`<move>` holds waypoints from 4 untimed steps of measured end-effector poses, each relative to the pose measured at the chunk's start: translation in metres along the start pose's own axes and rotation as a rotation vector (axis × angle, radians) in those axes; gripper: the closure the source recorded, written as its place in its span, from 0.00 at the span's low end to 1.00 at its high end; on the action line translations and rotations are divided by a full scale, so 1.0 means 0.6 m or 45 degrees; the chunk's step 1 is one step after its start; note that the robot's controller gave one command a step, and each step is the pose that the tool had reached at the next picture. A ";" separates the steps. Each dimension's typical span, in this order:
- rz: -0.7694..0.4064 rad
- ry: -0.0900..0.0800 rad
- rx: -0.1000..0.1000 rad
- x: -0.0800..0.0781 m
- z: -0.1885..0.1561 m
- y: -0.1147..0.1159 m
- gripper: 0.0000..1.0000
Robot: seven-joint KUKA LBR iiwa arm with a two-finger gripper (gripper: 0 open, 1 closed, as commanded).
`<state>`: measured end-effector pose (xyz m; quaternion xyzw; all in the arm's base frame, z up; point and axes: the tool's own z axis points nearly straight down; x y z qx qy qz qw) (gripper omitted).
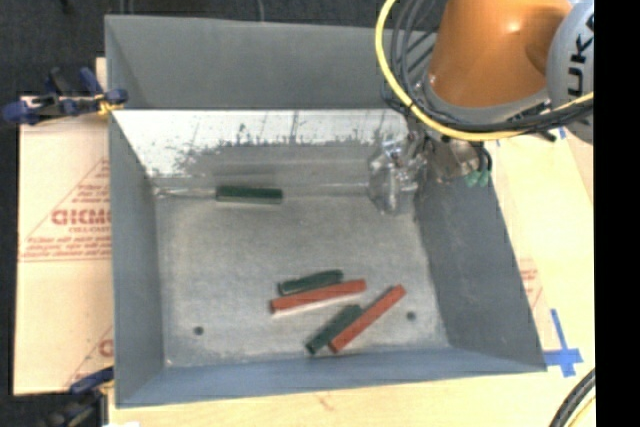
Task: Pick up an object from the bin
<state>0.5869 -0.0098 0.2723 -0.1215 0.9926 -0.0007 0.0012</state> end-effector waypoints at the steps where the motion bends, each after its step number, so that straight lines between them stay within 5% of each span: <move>1: -0.001 -0.004 -0.001 -0.002 -0.024 -0.001 0.00; 2: -0.001 -0.004 -0.002 -0.003 -0.024 -0.001 0.00; 4: -0.218 -0.007 0.002 0.000 0.148 0.064 0.00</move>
Offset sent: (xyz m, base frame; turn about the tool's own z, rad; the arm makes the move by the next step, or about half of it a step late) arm 0.0000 0.0000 0.0000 0.0000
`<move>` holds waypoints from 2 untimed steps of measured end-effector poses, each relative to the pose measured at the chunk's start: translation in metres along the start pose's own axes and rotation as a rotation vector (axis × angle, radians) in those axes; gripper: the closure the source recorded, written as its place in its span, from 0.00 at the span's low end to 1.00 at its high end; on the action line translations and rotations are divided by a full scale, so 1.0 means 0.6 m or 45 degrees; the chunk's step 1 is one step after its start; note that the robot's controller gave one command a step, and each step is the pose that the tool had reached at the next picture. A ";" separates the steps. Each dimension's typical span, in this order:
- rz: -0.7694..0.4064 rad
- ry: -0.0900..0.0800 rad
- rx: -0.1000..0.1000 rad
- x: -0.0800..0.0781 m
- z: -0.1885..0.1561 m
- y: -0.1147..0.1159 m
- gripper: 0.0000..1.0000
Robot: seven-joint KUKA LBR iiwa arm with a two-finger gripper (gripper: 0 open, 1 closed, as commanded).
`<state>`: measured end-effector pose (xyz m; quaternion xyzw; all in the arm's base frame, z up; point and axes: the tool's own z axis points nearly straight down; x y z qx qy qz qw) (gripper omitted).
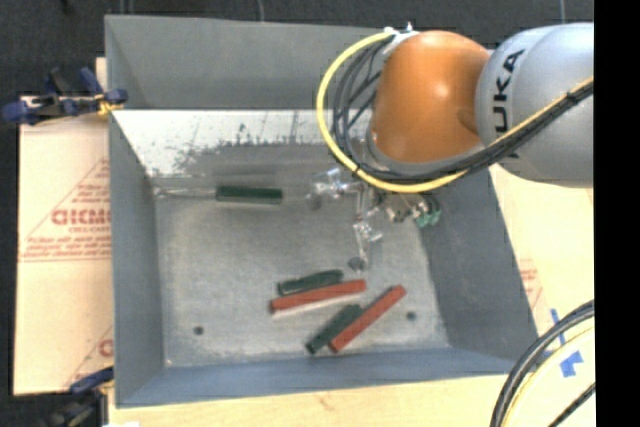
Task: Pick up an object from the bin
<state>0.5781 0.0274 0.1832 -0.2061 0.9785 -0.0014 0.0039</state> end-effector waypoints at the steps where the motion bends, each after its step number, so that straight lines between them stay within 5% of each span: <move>1: -0.038 0.002 -0.006 0.061 0.091 0.042 0.00; 2: -0.049 0.004 -0.007 0.043 0.180 0.061 1.00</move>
Offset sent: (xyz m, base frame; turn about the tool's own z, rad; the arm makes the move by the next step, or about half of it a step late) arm -0.0380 0.0227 -0.1088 -0.0362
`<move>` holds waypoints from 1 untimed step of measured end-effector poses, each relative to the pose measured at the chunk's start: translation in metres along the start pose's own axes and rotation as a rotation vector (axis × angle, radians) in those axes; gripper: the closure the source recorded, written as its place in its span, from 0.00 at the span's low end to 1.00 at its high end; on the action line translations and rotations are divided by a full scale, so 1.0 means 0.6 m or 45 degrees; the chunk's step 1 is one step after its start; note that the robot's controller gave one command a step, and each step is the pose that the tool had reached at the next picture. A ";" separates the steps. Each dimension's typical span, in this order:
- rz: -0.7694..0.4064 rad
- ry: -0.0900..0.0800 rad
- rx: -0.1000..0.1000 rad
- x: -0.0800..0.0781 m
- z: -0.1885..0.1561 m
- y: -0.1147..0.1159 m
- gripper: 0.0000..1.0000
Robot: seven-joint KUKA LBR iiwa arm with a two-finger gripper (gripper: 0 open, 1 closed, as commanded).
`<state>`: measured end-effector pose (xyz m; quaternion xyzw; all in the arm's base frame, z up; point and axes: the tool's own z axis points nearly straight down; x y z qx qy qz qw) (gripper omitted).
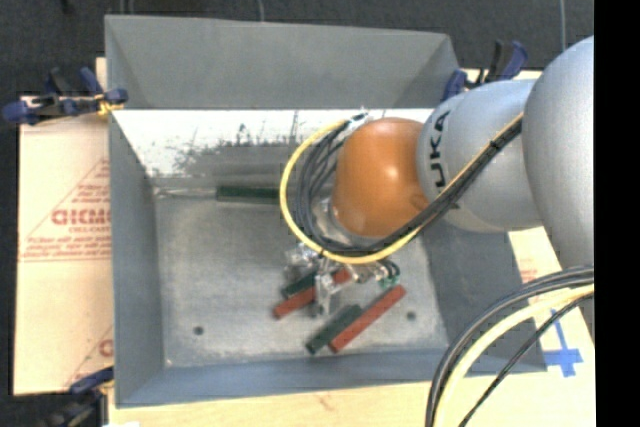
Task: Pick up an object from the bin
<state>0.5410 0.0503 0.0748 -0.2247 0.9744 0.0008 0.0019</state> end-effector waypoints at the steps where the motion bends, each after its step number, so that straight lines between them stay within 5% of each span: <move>1: 0.000 0.000 0.000 0.000 0.000 0.000 1.00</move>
Offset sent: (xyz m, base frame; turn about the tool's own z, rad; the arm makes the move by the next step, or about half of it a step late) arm 0.0149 0.0066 0.1269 0.0141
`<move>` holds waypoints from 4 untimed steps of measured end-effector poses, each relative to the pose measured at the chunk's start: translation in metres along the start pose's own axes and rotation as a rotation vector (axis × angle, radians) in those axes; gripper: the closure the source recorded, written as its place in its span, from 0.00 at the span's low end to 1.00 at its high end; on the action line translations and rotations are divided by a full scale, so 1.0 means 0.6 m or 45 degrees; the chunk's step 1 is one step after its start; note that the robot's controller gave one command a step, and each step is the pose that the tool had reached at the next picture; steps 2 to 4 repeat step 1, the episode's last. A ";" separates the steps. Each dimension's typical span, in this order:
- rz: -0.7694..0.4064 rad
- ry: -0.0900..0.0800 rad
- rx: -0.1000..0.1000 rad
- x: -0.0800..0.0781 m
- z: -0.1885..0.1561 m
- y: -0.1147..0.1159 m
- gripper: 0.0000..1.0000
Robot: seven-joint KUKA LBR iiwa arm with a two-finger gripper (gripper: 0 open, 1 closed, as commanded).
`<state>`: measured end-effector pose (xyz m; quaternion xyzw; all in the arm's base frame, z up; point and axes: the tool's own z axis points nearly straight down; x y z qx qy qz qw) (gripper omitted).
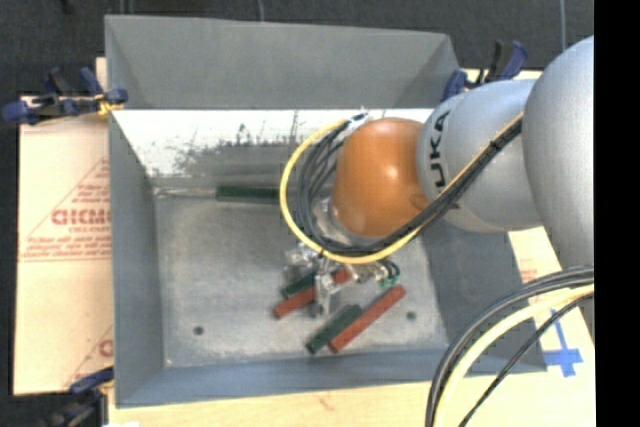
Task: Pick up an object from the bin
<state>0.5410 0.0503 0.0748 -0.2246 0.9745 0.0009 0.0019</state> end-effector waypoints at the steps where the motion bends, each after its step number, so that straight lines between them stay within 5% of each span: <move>1: 0.016 0.001 0.003 -0.029 -0.212 -0.003 1.00; 4: 0.016 0.001 0.003 -0.029 -0.212 -0.003 1.00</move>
Offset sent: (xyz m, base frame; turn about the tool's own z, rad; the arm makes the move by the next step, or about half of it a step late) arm 0.0000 0.0000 0.0000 0.0000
